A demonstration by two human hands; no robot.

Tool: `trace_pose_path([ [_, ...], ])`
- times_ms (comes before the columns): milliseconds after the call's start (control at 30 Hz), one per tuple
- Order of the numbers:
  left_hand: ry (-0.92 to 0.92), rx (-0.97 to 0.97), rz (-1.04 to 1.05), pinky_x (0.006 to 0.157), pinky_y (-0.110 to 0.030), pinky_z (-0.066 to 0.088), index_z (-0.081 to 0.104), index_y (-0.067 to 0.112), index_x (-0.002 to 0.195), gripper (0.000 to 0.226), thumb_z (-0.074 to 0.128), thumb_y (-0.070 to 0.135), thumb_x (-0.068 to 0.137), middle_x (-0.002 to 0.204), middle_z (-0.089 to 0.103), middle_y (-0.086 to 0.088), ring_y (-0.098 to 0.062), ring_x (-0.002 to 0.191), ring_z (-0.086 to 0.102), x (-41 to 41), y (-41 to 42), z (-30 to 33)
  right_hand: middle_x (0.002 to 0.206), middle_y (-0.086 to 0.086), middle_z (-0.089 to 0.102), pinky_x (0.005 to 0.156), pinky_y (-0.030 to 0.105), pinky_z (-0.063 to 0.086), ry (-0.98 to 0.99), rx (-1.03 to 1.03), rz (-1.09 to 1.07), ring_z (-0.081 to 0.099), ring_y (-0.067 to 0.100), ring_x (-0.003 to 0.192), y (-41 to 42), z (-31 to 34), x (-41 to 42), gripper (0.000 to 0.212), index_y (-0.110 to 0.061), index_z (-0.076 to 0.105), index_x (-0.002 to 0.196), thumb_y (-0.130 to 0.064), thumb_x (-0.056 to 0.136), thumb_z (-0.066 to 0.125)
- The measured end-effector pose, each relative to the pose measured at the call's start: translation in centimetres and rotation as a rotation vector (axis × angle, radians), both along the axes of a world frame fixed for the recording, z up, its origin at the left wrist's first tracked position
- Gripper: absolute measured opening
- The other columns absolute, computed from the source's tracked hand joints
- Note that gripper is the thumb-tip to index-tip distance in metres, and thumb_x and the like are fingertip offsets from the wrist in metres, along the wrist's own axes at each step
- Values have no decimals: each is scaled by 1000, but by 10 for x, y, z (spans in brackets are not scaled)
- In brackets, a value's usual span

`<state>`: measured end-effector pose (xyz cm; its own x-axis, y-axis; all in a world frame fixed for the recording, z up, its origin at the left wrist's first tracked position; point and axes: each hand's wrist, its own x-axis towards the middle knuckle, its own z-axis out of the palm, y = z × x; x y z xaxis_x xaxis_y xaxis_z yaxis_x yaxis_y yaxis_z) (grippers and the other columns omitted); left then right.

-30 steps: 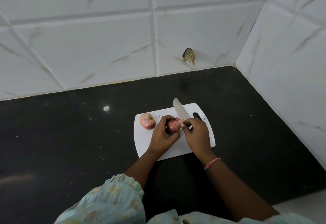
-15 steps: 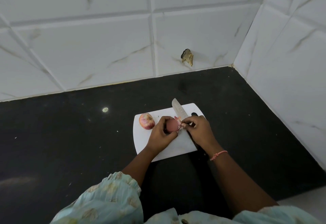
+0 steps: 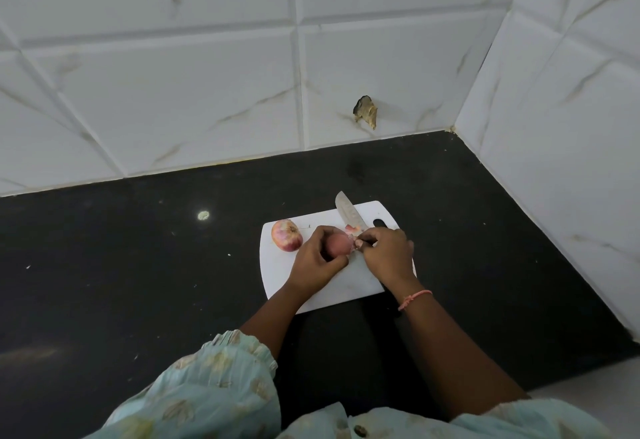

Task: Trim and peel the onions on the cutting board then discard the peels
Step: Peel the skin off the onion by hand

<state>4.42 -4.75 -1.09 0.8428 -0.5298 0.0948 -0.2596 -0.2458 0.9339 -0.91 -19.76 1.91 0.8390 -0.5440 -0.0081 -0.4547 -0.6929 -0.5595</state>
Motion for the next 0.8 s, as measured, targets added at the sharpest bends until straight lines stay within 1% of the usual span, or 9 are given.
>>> trace_pose_path([
  [100,14,18,-10,81,-9,47,55,23,115,40,75,10,82,111,60,16,7,103,58,1,1,-1,102,-2,66,84,37,33,21,-168,4,50,26,102,1,6,-3,19,-22,73,98,-19,88,57],
  [167,50,-3,-5,81,-9,46,55,23,114,40,74,8,83,111,62,12,4,102,60,2,4,-4,101,1,66,82,37,34,15,-277,-19,50,26,100,-4,12,-6,18,-18,71,98,-20,88,56],
  [267,94,-25,-11,86,-14,50,57,19,117,36,73,15,85,115,64,7,-2,106,62,3,7,-4,98,3,65,79,37,36,-80,-316,-13,50,24,96,-15,18,-4,16,-15,70,98,-14,90,58],
  [300,124,-43,-5,87,-19,53,57,18,117,34,71,17,87,116,65,3,-7,106,65,5,7,-4,96,3,65,77,35,37,-117,-296,6,51,23,94,-19,19,-2,13,-14,70,97,-14,90,59],
  [367,203,-96,12,81,-25,57,57,13,117,26,66,11,92,117,66,-6,-17,99,70,7,6,-4,91,3,66,75,31,40,-189,-176,18,55,21,89,-24,18,-4,9,-12,71,93,-14,91,62],
  [467,249,-111,34,75,-24,56,56,7,119,25,59,2,95,119,62,-11,-20,93,72,10,7,-4,89,3,70,72,24,43,-264,97,-115,62,16,82,-36,14,-16,9,-9,73,93,-11,89,66],
  [600,206,-63,22,80,-28,59,55,16,122,30,66,18,93,125,58,-5,-25,104,68,8,5,-5,96,6,72,76,23,44,-200,238,-254,60,12,83,-51,9,-32,14,-7,74,101,-10,88,67],
  [700,161,-33,43,92,-34,58,54,27,120,42,68,36,81,124,58,6,-23,110,65,7,5,-5,96,2,71,74,19,43,-196,292,-258,61,11,84,-48,7,-34,16,-9,73,103,-9,87,69],
  [800,143,-16,56,94,-25,54,53,25,121,45,73,22,81,124,57,7,-17,114,61,7,5,-4,89,-1,71,63,13,41,-210,328,-250,64,9,78,-40,2,-36,11,-14,70,97,-12,87,72],
])
